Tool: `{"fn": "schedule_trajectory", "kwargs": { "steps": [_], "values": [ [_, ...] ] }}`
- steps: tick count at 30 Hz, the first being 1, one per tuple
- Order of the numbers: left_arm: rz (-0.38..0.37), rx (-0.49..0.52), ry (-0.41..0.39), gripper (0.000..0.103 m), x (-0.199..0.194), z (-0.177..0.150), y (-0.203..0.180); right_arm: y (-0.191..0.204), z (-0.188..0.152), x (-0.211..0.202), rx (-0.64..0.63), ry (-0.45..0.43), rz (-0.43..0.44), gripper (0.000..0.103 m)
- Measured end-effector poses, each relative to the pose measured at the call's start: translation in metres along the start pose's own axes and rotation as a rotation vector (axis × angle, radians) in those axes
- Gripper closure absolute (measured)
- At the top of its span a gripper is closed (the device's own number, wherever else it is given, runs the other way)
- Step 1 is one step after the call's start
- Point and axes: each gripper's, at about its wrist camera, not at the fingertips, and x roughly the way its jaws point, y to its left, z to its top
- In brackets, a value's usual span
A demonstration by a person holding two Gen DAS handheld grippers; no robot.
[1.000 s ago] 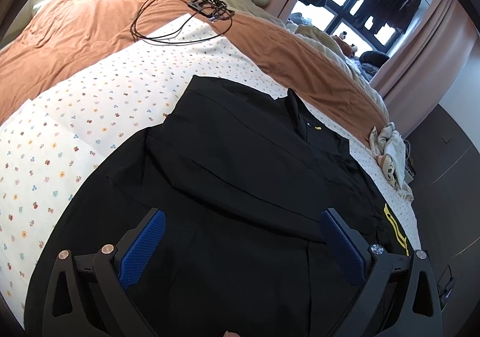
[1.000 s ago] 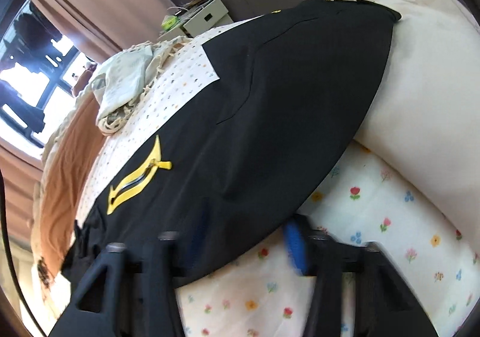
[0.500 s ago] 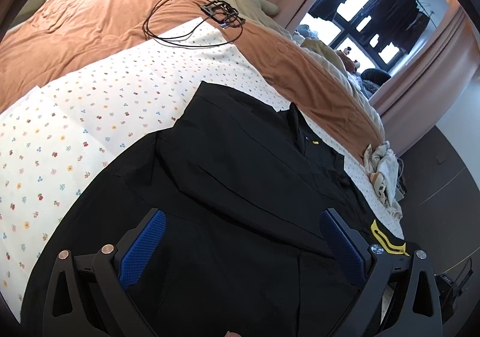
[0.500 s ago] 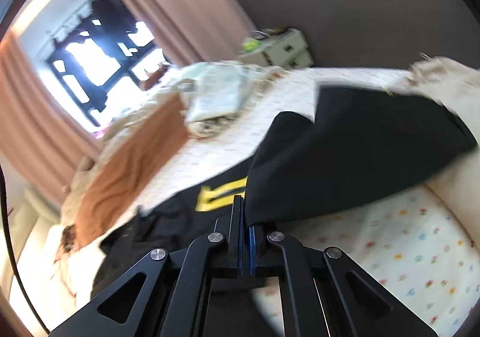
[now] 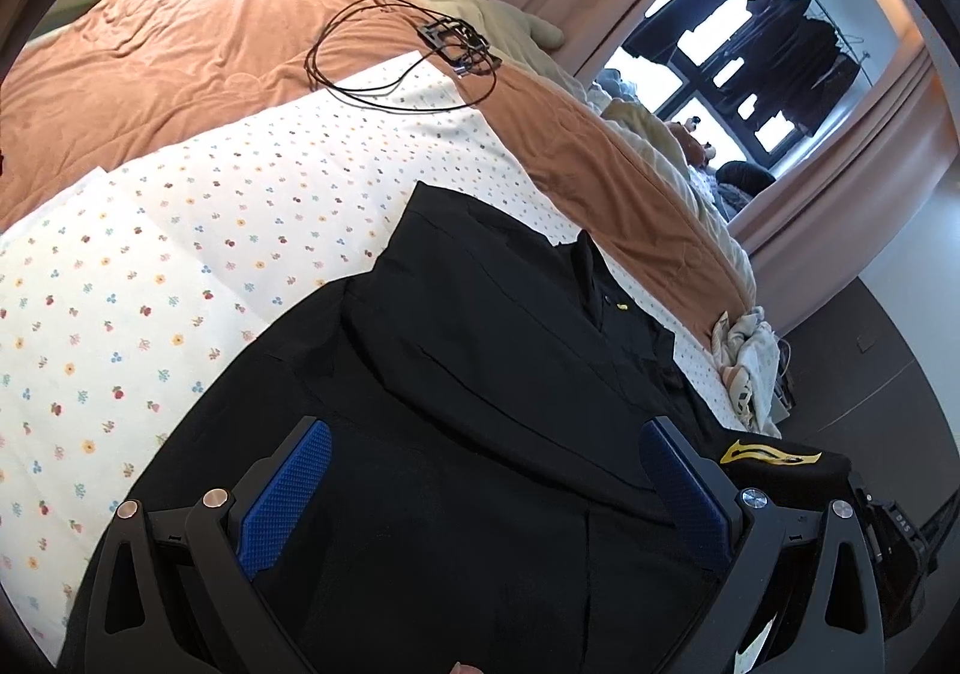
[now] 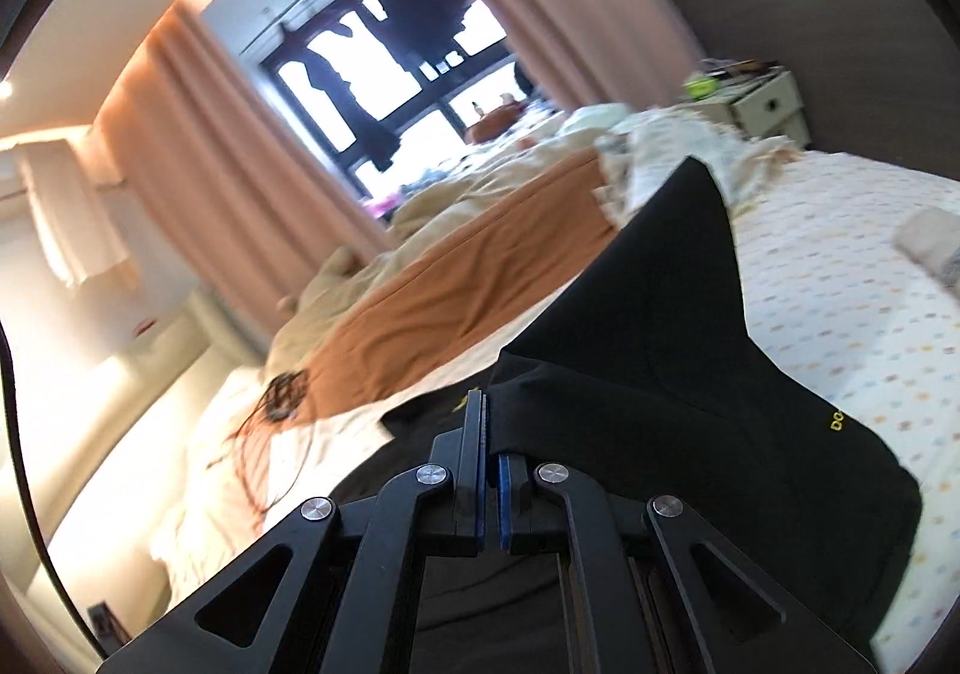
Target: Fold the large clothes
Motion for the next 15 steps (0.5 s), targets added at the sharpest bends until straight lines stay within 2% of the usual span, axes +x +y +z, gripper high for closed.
{"fn": "schedule_trajectory", "kwargs": {
  "steps": [3, 8, 12, 15],
  "values": [
    [0.004, -0.008, 0.001, 0.001, -0.001, 0.004, 0.006, 0.015, -0.012, 0.018, -0.029, 0.031, 0.04, 0.099],
    [0.018, -0.008, 0.015, 0.001, 0.003, 0.008, 0.015, 0.031, -0.044, 0.064, -0.06, 0.133, 0.08, 0.099],
    [0.029, -0.019, 0.042, 0.001, 0.013, 0.009, 0.02, 0.044, -0.075, 0.112, -0.127, 0.269, 0.058, 0.099],
    [0.022, -0.048, 0.054, 0.001, 0.02, 0.009, 0.021, 0.046, -0.102, 0.151, -0.179, 0.422, -0.028, 0.097]
  ]
}}
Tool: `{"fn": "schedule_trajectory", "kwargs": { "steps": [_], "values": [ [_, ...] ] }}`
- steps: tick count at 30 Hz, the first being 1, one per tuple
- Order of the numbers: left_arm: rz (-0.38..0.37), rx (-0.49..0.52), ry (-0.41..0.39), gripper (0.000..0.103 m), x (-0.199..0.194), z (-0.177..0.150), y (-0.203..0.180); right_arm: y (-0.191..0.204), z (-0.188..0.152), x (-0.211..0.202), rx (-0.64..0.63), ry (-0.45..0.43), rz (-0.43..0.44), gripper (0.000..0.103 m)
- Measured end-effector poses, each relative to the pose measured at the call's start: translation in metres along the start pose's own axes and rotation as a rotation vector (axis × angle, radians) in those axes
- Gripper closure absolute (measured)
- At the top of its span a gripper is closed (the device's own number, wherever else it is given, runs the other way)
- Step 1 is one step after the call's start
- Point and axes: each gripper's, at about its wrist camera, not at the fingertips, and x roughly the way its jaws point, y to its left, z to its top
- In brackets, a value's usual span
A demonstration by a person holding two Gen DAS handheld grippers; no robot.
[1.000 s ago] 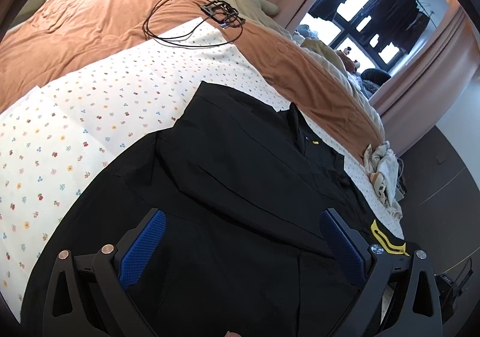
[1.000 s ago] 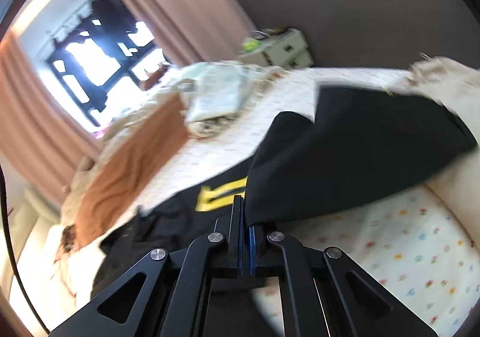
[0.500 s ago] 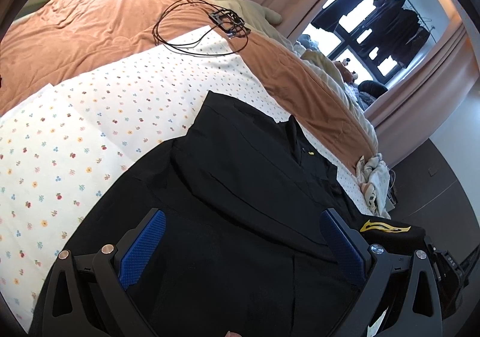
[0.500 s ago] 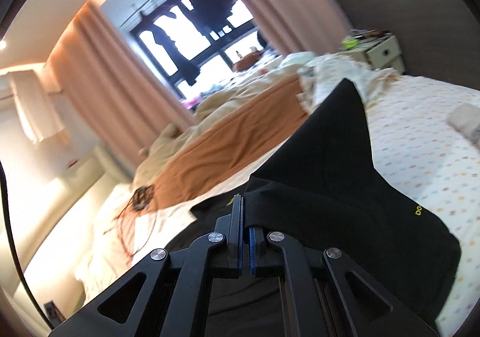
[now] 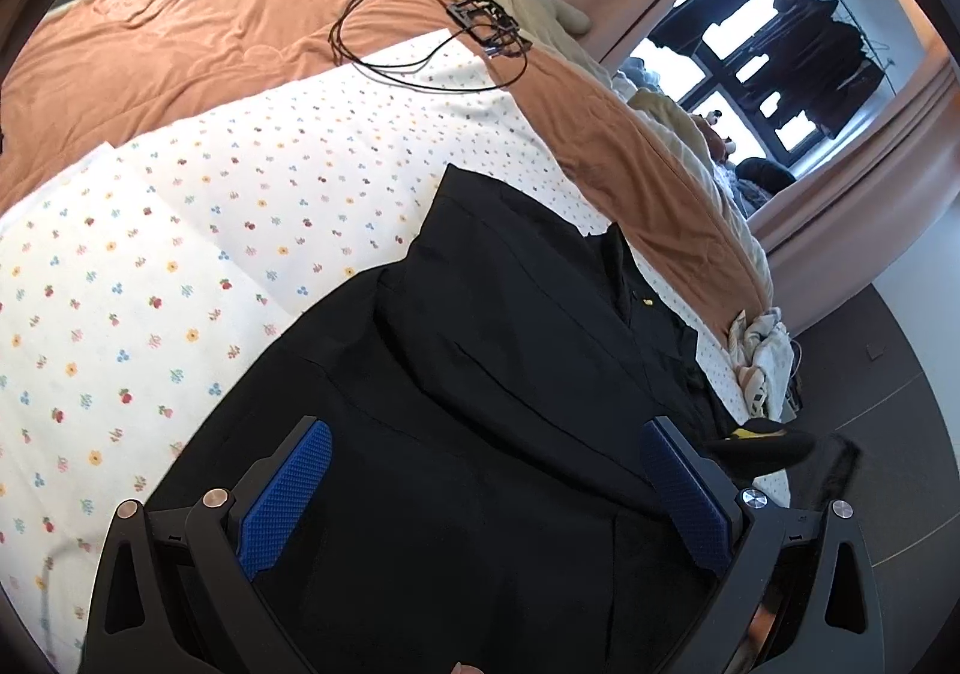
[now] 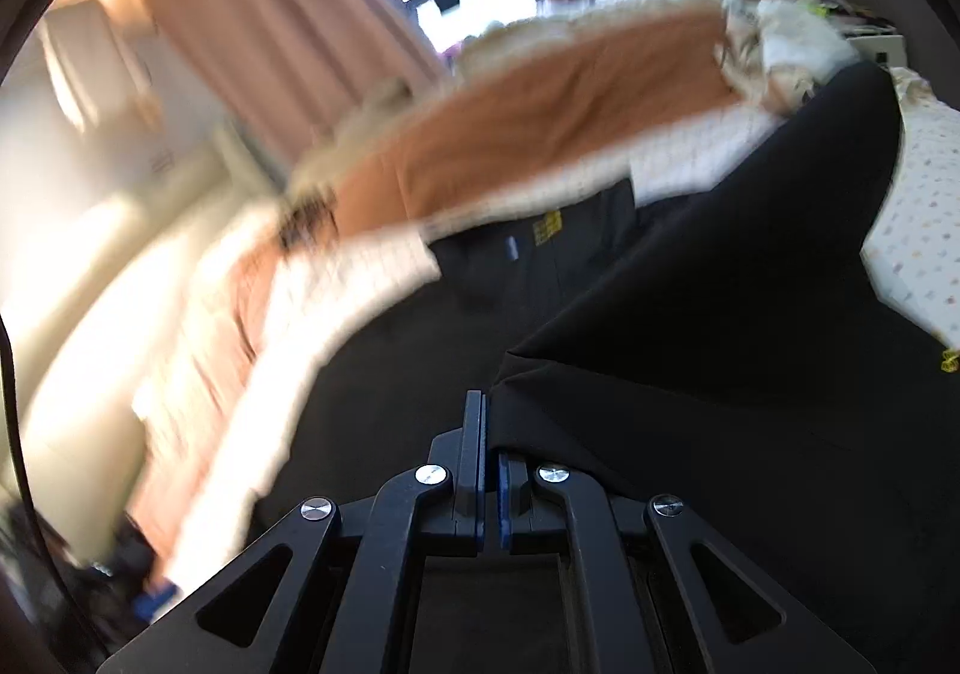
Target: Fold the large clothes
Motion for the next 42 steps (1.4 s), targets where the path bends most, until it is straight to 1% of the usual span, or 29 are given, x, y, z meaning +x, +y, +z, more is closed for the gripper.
{"fn": "schedule_trajectory", "kwargs": {
  "steps": [1, 3, 4, 5, 7, 11, 14, 16, 19, 22, 23, 25, 26, 29, 31, 33, 37, 39, 42],
  "values": [
    [-0.003, -0.007, 0.002, 0.001, 0.003, 0.0, -0.001, 0.0, -0.004, 0.013, -0.006, 0.05, -0.025, 0.097],
    [-0.004, -0.011, 0.007, 0.001, 0.008, -0.001, -0.005, 0.0, -0.01, 0.029, -0.023, 0.126, -0.033, 0.084],
    [-0.006, -0.007, 0.012, 0.001, 0.01, -0.003, -0.007, -0.001, -0.014, 0.034, -0.022, 0.163, -0.018, 0.072],
    [-0.006, 0.004, 0.018, 0.001, 0.013, -0.005, -0.01, -0.003, -0.016, 0.035, -0.017, 0.181, -0.007, 0.059],
    [0.003, 0.03, 0.028, 0.001, 0.017, -0.009, -0.016, -0.001, -0.019, 0.032, -0.011, 0.193, 0.01, 0.049],
    [0.015, 0.057, 0.024, 0.001, 0.017, -0.015, -0.021, -0.005, -0.025, 0.012, 0.016, 0.198, 0.023, 0.047],
    [0.022, 0.064, 0.016, 0.001, 0.016, -0.016, -0.022, -0.013, -0.025, -0.009, 0.078, 0.192, 0.052, 0.047],
    [0.025, 0.065, 0.017, 0.001, 0.017, -0.017, -0.022, -0.024, -0.026, -0.029, 0.126, 0.167, 0.05, 0.047],
    [0.021, 0.062, 0.022, 0.001, 0.018, -0.017, -0.022, -0.044, -0.024, -0.055, 0.174, 0.107, -0.013, 0.047],
    [0.013, 0.065, 0.02, 0.001, 0.017, -0.018, -0.025, -0.074, -0.024, -0.083, 0.266, 0.042, -0.074, 0.047],
    [0.01, 0.067, 0.021, 0.001, 0.017, -0.018, -0.026, -0.08, -0.025, -0.089, 0.287, 0.031, -0.087, 0.047],
    [0.002, 0.071, 0.028, 0.001, 0.018, -0.019, -0.028, -0.097, -0.027, -0.103, 0.333, 0.004, -0.139, 0.047],
    [0.0, 0.072, 0.029, 0.001, 0.018, -0.019, -0.03, -0.102, -0.029, -0.11, 0.347, -0.011, -0.158, 0.047],
    [-0.005, 0.07, 0.033, 0.001, 0.018, -0.02, -0.031, -0.12, -0.039, -0.137, 0.397, -0.069, -0.252, 0.047],
    [-0.007, 0.07, 0.035, 0.001, 0.018, -0.021, -0.031, -0.131, -0.045, -0.15, 0.421, -0.094, -0.289, 0.047],
    [-0.008, 0.071, 0.035, 0.001, 0.017, -0.022, -0.032, -0.14, -0.051, -0.159, 0.45, -0.101, -0.319, 0.047],
    [-0.007, 0.075, 0.033, 0.001, 0.017, -0.023, -0.034, -0.158, -0.061, -0.162, 0.492, -0.074, -0.368, 0.047],
    [-0.007, 0.074, 0.034, 0.001, 0.017, -0.023, -0.034, -0.162, -0.058, -0.154, 0.502, -0.05, -0.378, 0.047],
    [-0.008, 0.066, 0.031, 0.001, 0.016, -0.022, -0.033, -0.162, -0.061, -0.13, 0.493, 0.004, -0.443, 0.047]
  ]
}}
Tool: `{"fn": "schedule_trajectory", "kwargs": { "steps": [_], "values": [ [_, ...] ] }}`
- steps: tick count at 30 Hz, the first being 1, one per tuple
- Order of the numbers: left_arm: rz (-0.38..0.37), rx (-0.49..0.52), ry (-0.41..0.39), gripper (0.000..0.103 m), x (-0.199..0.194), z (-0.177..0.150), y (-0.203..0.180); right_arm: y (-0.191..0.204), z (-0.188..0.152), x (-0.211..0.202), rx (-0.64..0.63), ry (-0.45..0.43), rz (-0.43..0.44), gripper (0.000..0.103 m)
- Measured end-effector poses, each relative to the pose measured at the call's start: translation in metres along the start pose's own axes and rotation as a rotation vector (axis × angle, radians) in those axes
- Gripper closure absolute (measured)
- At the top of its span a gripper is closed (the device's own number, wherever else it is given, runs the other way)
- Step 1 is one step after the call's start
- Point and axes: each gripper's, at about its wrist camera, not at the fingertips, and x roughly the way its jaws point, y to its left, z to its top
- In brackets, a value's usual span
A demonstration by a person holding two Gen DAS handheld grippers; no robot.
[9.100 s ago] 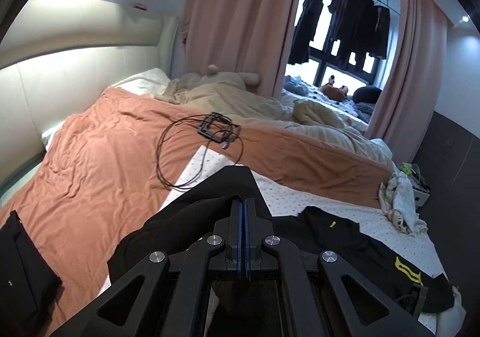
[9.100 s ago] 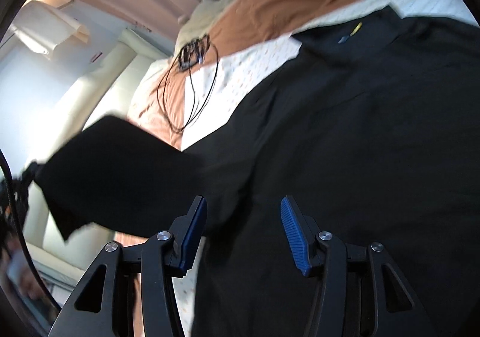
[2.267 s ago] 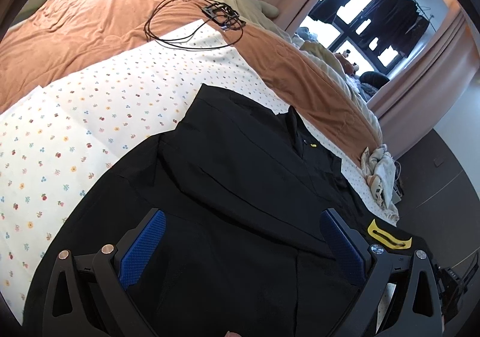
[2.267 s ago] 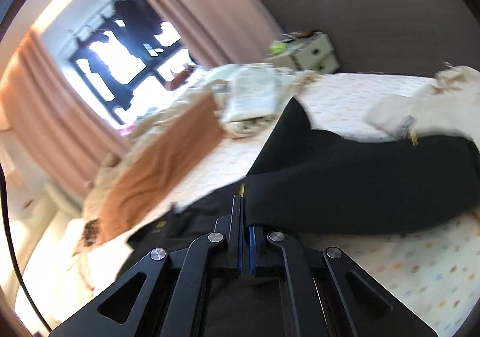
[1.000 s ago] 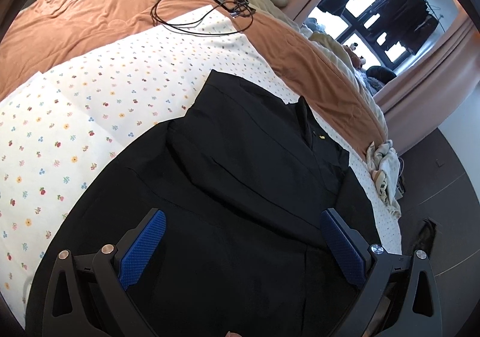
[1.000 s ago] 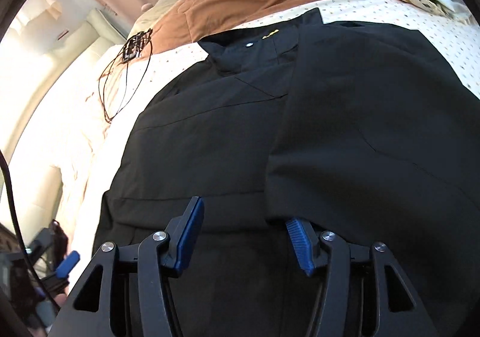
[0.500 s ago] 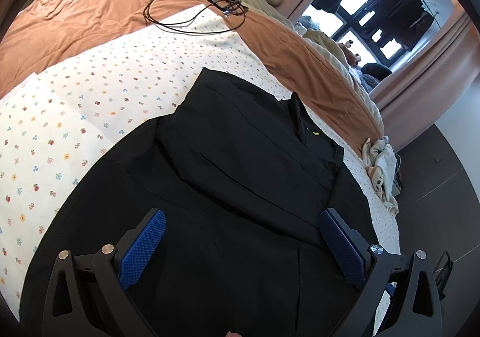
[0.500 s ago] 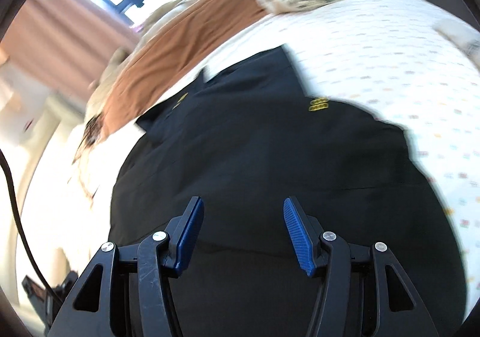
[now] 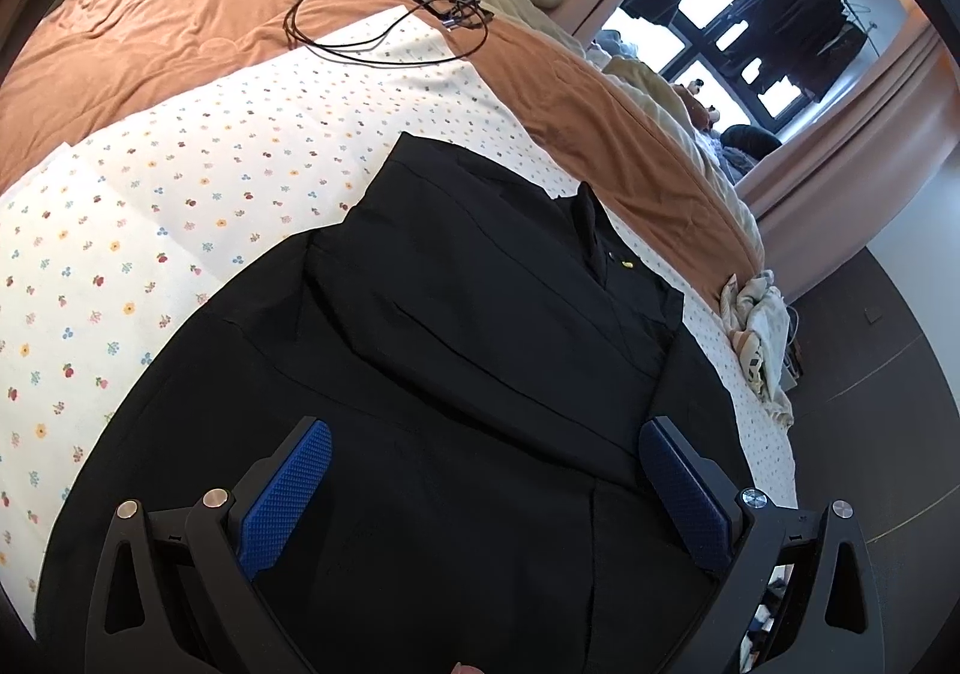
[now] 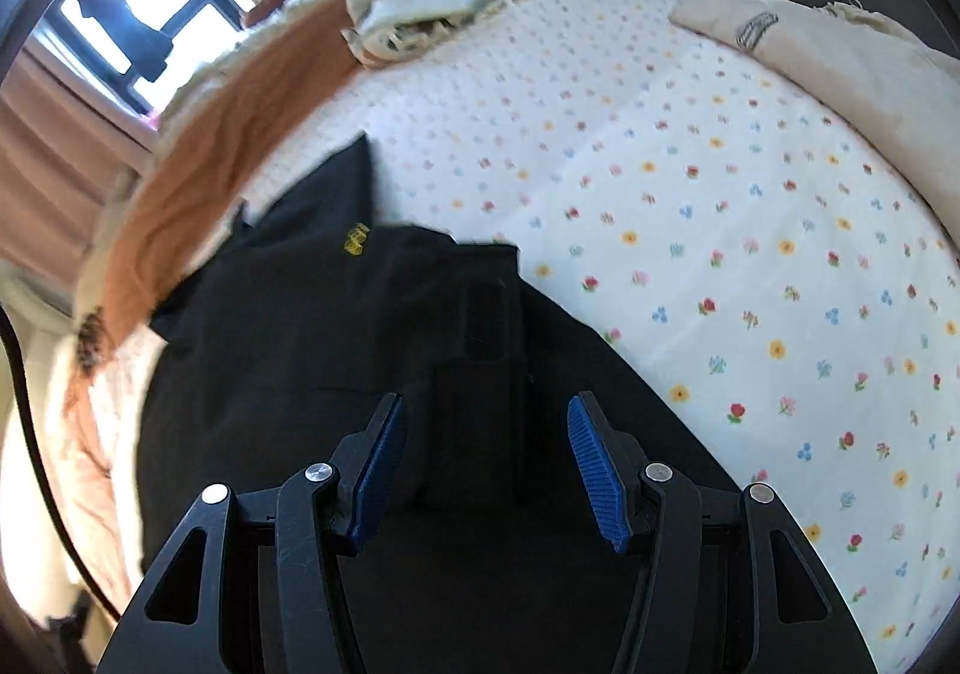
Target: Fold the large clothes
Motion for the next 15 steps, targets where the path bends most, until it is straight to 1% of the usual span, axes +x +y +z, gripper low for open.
{"fn": "schedule_trajectory", "kwargs": {
  "steps": [1, 2, 3, 4, 5, 6, 7, 8, 11, 13, 15],
  "values": [
    [0.0, -0.007, -0.002, 0.001, -0.001, 0.0, 0.001, 0.006, -0.002, 0.013, -0.015, 0.025, -0.021, 0.047],
    [0.0, -0.013, -0.004, 0.001, -0.001, 0.001, 0.002, 0.011, -0.006, 0.019, -0.035, 0.023, -0.039, 0.047],
    [0.0, -0.019, -0.005, 0.001, -0.001, 0.002, 0.004, 0.018, -0.006, 0.02, -0.066, 0.001, -0.062, 0.047],
    [0.0, -0.026, -0.006, 0.001, -0.002, 0.002, 0.005, 0.023, -0.005, 0.021, -0.086, -0.012, -0.065, 0.053],
    [0.0, -0.031, -0.009, 0.001, -0.003, 0.003, 0.006, 0.028, -0.005, 0.021, -0.096, -0.011, -0.049, 0.068],
    [0.001, -0.036, -0.014, 0.001, -0.004, 0.003, 0.008, 0.031, -0.006, 0.021, -0.093, -0.009, -0.029, 0.071],
    [0.005, -0.039, -0.024, 0.001, -0.006, 0.004, 0.009, 0.034, -0.007, 0.019, -0.085, -0.005, 0.019, 0.074],
    [0.015, -0.038, -0.035, 0.001, -0.008, 0.004, 0.009, 0.038, -0.009, 0.019, -0.086, -0.002, 0.045, 0.079],
    [0.021, -0.063, -0.064, 0.001, -0.014, 0.008, 0.015, 0.059, -0.01, 0.006, -0.131, -0.044, 0.121, 0.084],
    [0.014, -0.093, -0.082, 0.001, -0.02, 0.013, 0.021, 0.077, -0.01, -0.006, -0.157, -0.081, 0.174, 0.085],
    [0.024, -0.111, -0.11, 0.001, -0.029, 0.019, 0.028, 0.1, -0.013, -0.017, -0.208, -0.103, 0.225, 0.088]
  ]
}}
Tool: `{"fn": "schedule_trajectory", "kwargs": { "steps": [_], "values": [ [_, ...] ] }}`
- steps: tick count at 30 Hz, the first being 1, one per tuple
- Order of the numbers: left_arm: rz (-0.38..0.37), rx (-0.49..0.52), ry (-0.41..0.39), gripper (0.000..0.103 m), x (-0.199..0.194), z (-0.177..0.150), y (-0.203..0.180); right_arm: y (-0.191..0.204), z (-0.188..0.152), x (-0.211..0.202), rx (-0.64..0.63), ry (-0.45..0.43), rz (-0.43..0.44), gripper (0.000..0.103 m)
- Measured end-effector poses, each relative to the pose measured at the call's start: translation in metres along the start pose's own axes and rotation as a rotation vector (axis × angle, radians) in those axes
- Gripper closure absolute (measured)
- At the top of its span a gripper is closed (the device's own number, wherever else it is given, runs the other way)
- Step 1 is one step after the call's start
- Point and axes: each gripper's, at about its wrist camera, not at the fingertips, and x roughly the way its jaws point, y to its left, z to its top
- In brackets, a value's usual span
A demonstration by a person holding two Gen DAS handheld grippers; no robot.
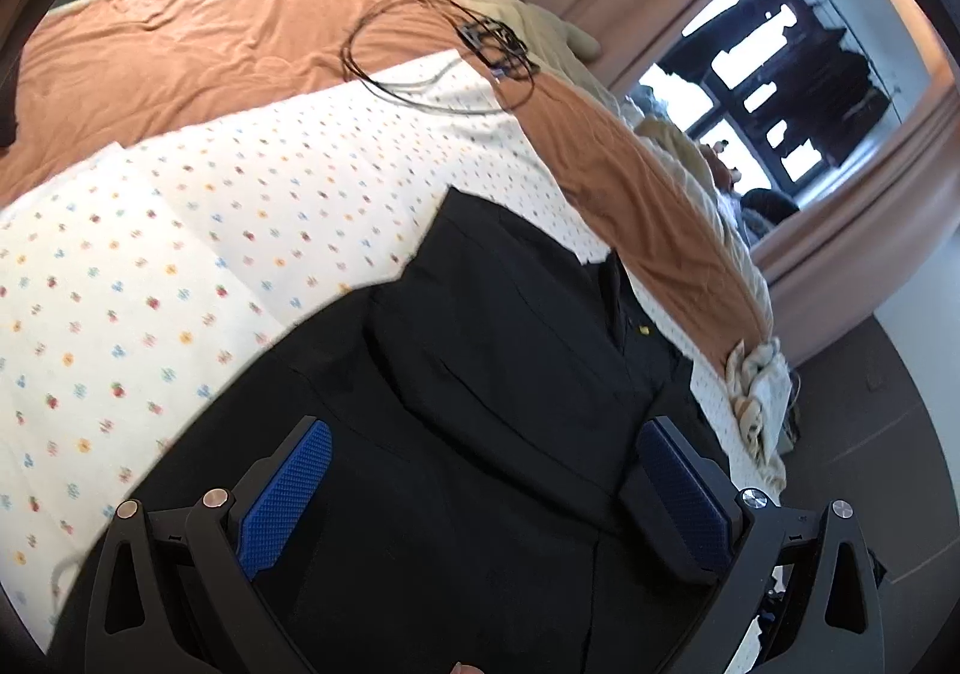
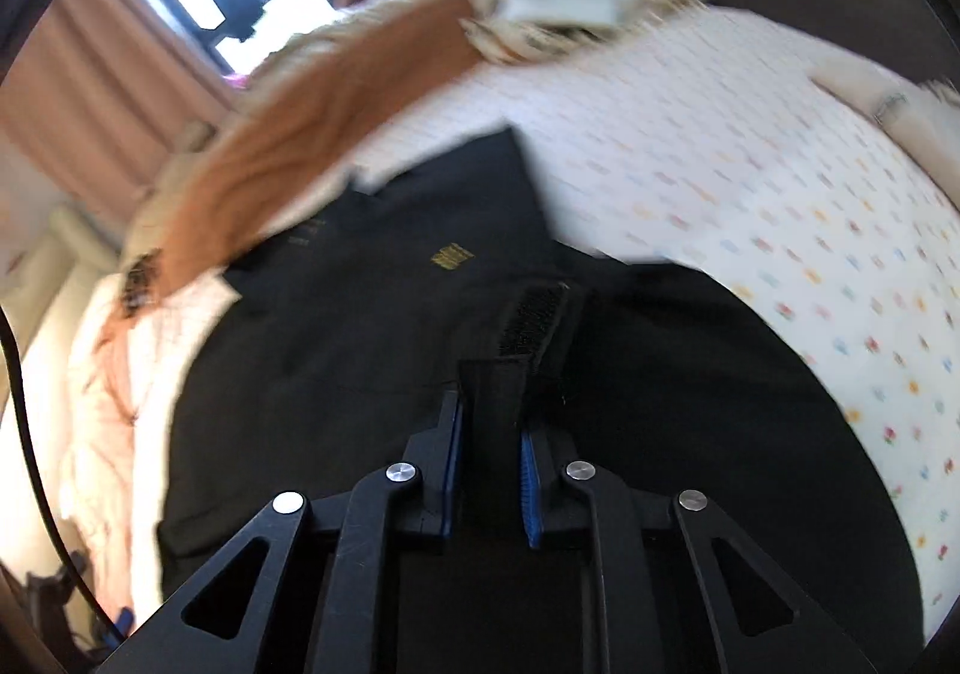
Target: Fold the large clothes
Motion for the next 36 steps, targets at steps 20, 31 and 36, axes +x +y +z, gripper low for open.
{"fn": "schedule_trajectory", "kwargs": {
  "steps": [20, 31, 36],
  "values": [
    [0.051, -0.204, -0.116, 0.001, -0.037, 0.058, 0.084, 0.237, -0.021, -0.018, -0.441, -0.049, 0.243, 0.092],
    [0.08, -0.301, -0.149, 0.001, -0.051, 0.067, 0.115, 0.291, -0.07, 0.023, -0.536, 0.1, 0.374, 0.053],
    [0.099, -0.254, -0.159, 0.001, -0.053, 0.063, 0.1, 0.255, -0.066, 0.023, -0.462, 0.11, 0.349, 0.035]
  ]
}}
